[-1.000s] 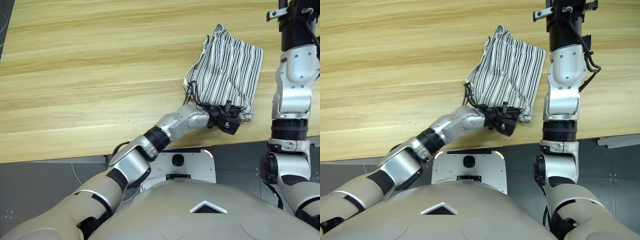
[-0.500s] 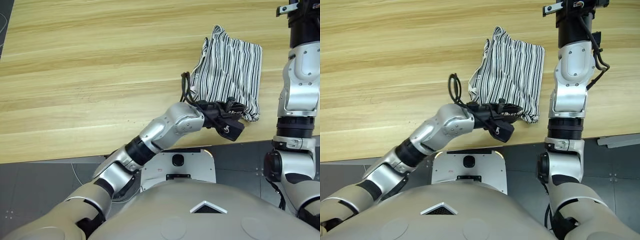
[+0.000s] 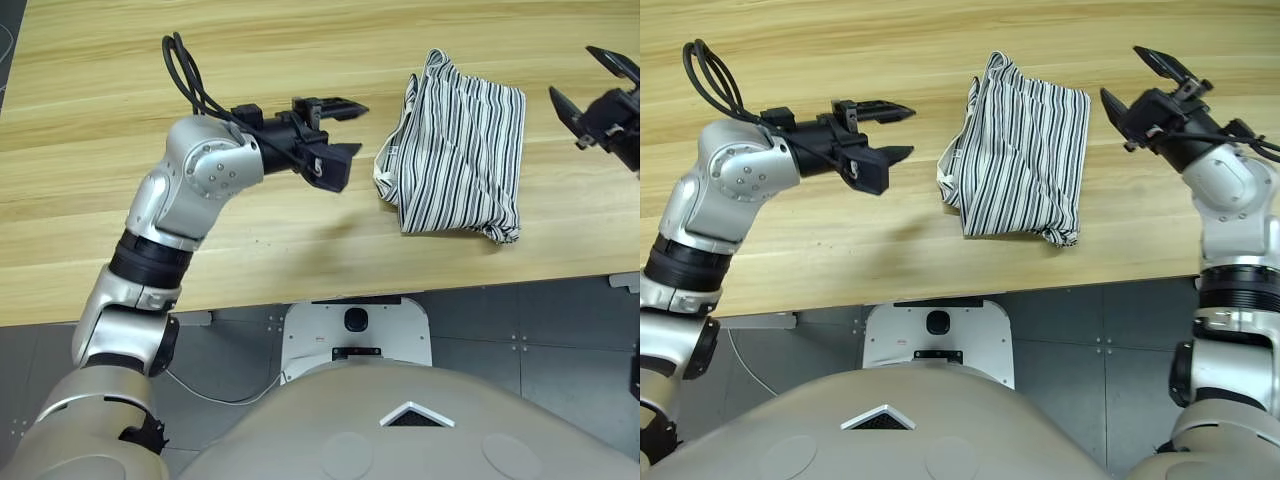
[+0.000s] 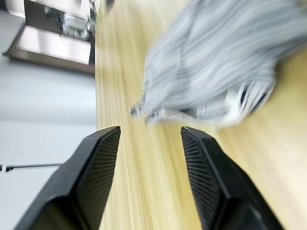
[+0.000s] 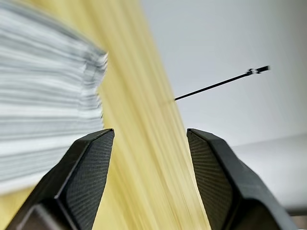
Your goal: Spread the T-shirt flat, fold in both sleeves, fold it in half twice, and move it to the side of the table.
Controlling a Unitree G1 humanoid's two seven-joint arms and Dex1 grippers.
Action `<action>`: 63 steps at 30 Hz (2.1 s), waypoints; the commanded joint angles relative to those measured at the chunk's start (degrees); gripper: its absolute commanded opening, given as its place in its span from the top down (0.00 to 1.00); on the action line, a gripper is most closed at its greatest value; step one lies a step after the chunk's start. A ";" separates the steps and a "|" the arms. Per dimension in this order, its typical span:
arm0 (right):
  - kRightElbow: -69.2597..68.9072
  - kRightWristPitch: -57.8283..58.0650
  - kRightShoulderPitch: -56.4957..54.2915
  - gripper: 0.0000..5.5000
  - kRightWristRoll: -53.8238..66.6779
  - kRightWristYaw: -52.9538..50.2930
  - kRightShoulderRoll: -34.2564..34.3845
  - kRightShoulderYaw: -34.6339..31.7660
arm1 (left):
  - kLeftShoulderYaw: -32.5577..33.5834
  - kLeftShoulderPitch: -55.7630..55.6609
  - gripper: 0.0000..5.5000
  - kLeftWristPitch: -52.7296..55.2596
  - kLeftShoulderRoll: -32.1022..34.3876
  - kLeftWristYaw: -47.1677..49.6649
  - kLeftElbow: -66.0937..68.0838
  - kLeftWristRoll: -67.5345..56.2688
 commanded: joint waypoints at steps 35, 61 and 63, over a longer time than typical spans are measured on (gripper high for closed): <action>20.49 -27.50 -20.00 0.25 -63.93 -65.05 -7.93 46.67 | -37.61 -21.51 0.31 -28.43 -15.72 64.90 54.01 42.56; 20.00 -28.40 -24.04 0.76 -61.53 -72.70 -6.10 54.22 | -37.27 -19.90 0.81 -21.86 -20.89 48.50 64.18 31.42; 18.92 -29.22 -23.67 0.83 -59.67 -71.96 -6.35 52.99 | -36.69 -19.88 0.85 -22.86 -20.54 46.88 63.82 30.23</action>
